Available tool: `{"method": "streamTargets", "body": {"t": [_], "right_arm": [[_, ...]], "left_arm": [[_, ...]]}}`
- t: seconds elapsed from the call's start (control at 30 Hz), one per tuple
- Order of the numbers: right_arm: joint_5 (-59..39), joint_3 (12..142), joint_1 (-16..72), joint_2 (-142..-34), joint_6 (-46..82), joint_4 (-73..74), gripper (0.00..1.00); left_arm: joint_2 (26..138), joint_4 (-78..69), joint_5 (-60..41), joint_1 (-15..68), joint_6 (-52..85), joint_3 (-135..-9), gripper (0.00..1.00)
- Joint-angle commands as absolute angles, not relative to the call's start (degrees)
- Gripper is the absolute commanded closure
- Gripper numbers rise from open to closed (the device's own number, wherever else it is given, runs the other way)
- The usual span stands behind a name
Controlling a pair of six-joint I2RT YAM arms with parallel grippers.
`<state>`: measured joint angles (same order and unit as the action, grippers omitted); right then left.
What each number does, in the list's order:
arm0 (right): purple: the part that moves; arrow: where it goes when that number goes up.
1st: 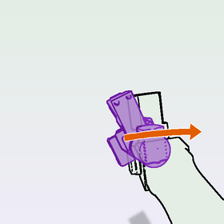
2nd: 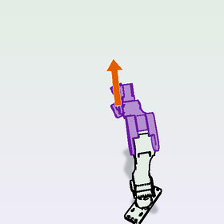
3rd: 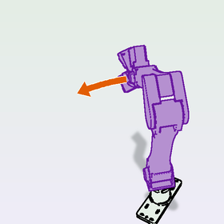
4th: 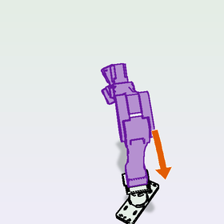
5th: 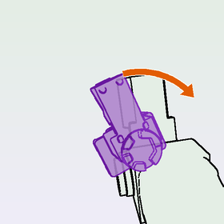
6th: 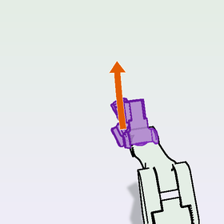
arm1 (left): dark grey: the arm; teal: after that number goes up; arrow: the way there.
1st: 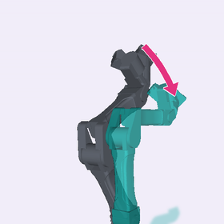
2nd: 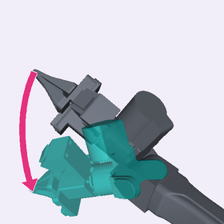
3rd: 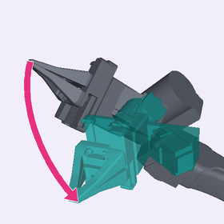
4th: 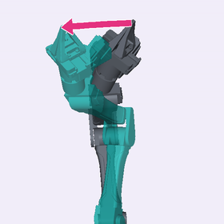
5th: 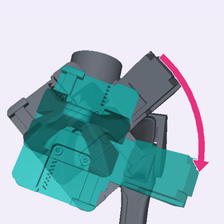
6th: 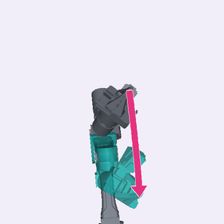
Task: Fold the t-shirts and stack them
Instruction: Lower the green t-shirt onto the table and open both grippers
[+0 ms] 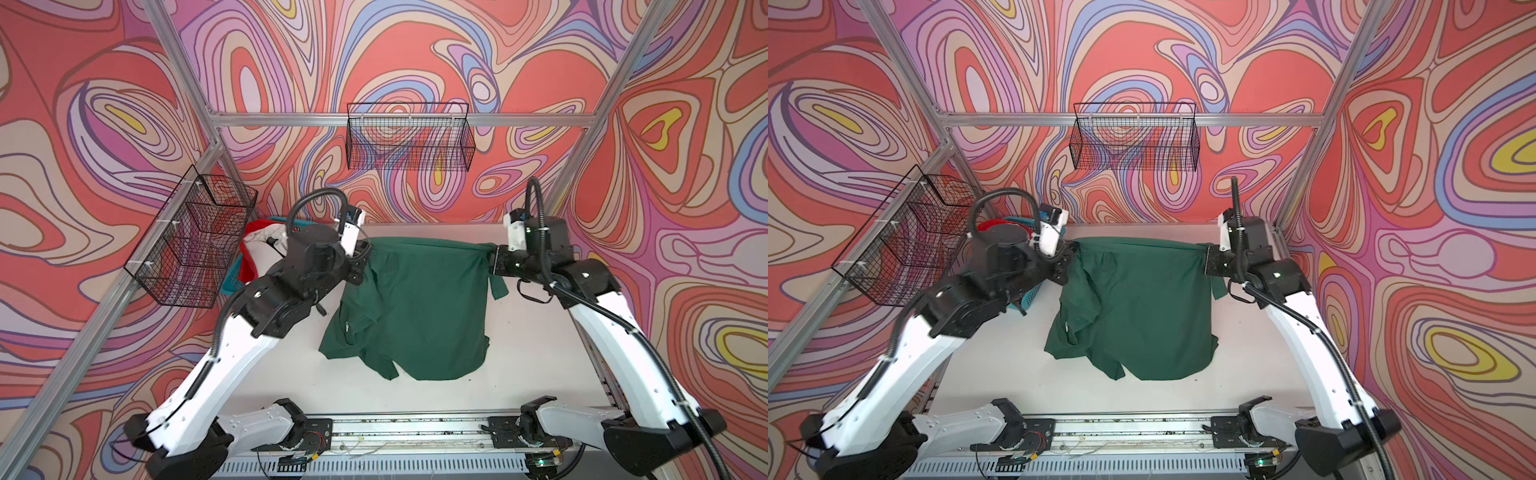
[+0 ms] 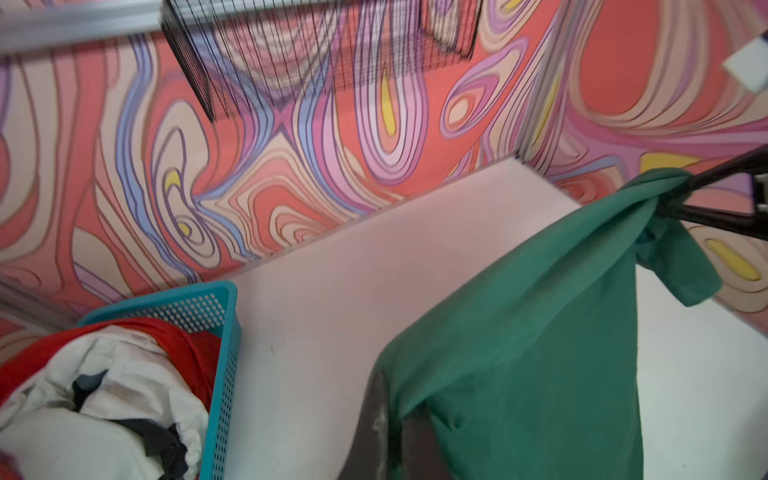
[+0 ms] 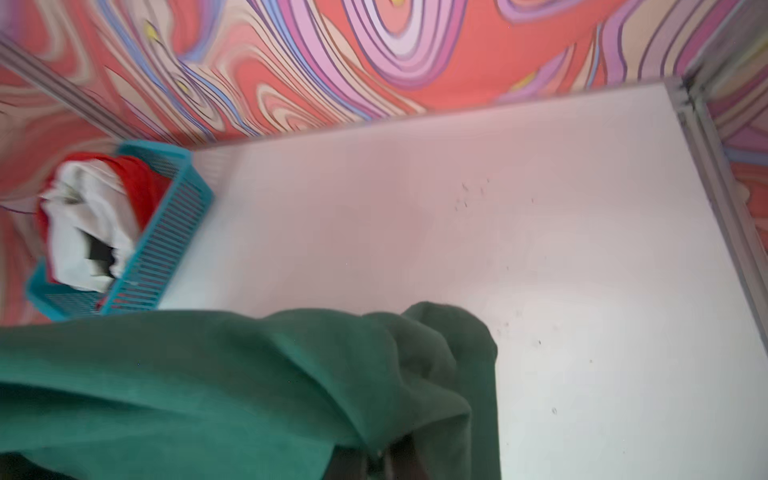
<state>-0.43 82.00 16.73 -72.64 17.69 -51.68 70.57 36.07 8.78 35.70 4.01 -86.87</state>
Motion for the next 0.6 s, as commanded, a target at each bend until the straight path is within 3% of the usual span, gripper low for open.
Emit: {"method": "streamTargets", "body": {"t": [0.0,0.17,0.3,0.33,0.37,0.4,0.43,0.5,0.57], "right_arm": [[3.1,78.7,16.1,-76.2,18.0,-47.5,1.0],[3.0,77.3,14.5,-86.1,17.1,-42.5,1.0],[3.5,79.5,13.4,-94.3,18.1,-38.9,1.0],[3.6,80.5,13.1,-96.3,18.2,-38.1,1.0],[4.0,82.0,13.1,-98.2,18.3,-38.1,1.0],[4.5,84.0,13.0,-100.0,18.2,-38.7,1.0],[5.1,86.0,12.8,-102.7,18.0,-39.3,0.97],[6.2,89.5,12.2,-106.0,17.8,-40.3,0.76],[9.5,93.0,11.5,-108.7,17.8,-41.7,0.59]], "left_arm": [[76.3,27.4,5.0,31.4,5.2,-83.6,1.0],[90.2,19.3,-3.8,25.5,2.3,-84.5,1.0],[105.7,19.7,-8.4,18.0,5.4,-94.0,0.99],[109.2,20.3,-7.1,16.9,6.4,-97.2,0.9],[112.0,21.3,-6.5,16.2,6.9,-100.1,0.74],[114.4,23.1,-5.5,16.0,6.2,-103.7,0.47],[115.9,26.1,-4.6,16.3,5.6,-106.9,0.34],[115.2,28.0,0.3,17.2,6.6,-108.4,0.11],[111.9,28.2,6.1,18.8,7.0,-105.1,0.0]]}}
